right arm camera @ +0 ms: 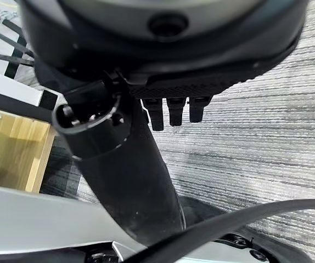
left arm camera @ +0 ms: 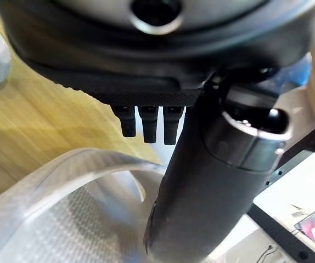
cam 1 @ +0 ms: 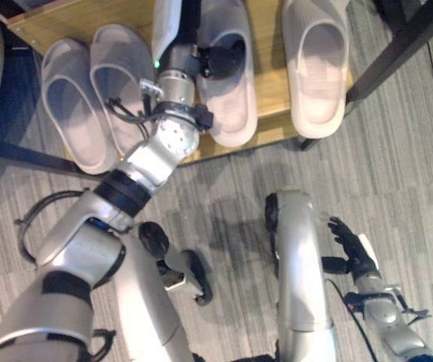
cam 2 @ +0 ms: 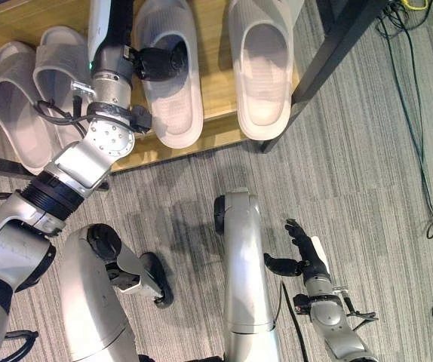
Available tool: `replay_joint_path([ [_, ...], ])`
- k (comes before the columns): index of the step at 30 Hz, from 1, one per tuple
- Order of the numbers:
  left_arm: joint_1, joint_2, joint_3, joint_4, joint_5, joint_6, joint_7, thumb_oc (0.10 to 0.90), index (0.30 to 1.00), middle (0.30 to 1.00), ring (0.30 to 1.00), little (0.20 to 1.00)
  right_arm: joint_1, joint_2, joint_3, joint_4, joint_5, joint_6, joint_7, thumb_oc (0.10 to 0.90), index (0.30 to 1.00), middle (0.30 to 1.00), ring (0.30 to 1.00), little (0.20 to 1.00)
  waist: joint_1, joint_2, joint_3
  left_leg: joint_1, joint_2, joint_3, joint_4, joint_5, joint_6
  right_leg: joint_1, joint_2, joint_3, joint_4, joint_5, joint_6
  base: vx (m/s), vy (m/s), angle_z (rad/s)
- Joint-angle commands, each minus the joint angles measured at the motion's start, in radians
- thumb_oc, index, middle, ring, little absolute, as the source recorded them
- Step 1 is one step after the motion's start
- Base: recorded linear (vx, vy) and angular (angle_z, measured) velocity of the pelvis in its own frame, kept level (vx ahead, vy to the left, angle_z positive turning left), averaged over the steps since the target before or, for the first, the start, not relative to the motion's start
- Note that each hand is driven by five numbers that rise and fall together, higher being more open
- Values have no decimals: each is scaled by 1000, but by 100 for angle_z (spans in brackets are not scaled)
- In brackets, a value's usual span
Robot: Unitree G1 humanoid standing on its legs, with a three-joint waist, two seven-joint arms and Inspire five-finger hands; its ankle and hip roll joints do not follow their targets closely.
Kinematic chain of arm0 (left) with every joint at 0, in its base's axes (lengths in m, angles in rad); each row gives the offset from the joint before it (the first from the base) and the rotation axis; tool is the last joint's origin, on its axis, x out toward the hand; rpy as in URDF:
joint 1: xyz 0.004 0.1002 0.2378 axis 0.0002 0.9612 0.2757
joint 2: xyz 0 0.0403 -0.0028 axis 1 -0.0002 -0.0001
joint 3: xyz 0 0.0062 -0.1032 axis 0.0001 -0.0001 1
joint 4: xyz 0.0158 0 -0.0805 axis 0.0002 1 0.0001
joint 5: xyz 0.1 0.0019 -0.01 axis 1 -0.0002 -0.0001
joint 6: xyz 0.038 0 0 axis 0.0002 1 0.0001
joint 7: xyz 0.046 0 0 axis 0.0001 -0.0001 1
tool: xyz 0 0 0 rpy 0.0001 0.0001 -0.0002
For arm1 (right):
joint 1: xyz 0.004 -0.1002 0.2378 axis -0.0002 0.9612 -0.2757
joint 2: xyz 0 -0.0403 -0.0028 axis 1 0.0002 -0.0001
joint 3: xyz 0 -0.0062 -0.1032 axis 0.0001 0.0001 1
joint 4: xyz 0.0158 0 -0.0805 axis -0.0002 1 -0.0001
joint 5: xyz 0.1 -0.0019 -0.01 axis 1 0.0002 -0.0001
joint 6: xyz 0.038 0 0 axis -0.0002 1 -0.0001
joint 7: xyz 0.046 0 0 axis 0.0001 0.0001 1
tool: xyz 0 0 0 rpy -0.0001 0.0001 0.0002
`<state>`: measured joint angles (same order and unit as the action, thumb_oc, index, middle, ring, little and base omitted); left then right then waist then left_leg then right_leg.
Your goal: Arrange the slippers neatly on the shoe rack.
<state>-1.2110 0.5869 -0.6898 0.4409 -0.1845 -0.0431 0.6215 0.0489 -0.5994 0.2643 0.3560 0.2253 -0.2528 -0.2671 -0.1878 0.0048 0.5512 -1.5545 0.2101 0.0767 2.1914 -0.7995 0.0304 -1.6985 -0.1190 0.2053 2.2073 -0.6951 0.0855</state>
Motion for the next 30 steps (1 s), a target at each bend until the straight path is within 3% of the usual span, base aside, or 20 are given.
replay_joint_path([
  [1,-74,63,91,-112,59,-107,33,800,900,900,900,900,39,-25,-9,-127,-42,-36,-12,800,900,900,900,900,14,-10,-31,-16,-63,-111,-43,32,-79,129,-120,80,67,-61,42,-13,-8,7],
  [13,83,103,163,-291,31,-147,30,800,900,900,900,900,57,-18,3,-131,-62,-20,-9,800,900,900,900,900,38,2,-31,-16,-73,-116,-28,22,-87,129,-130,76,89,-72,34,-11,-18,6],
  [20,187,116,189,-376,-142,-206,-33,800,900,900,900,900,68,-3,7,-132,-75,4,-5,800,900,900,900,900,55,17,-31,-16,-73,-119,-27,16,-92,129,-140,73,95,-76,31,0,0,0],
  [30,268,159,160,-451,-224,-219,-116,800,900,900,900,900,73,2,7,-124,-89,26,-3,800,900,900,900,900,68,34,-31,-16,-71,-122,-26,12,-95,129,-147,67,95,-81,30,1,0,1],
])
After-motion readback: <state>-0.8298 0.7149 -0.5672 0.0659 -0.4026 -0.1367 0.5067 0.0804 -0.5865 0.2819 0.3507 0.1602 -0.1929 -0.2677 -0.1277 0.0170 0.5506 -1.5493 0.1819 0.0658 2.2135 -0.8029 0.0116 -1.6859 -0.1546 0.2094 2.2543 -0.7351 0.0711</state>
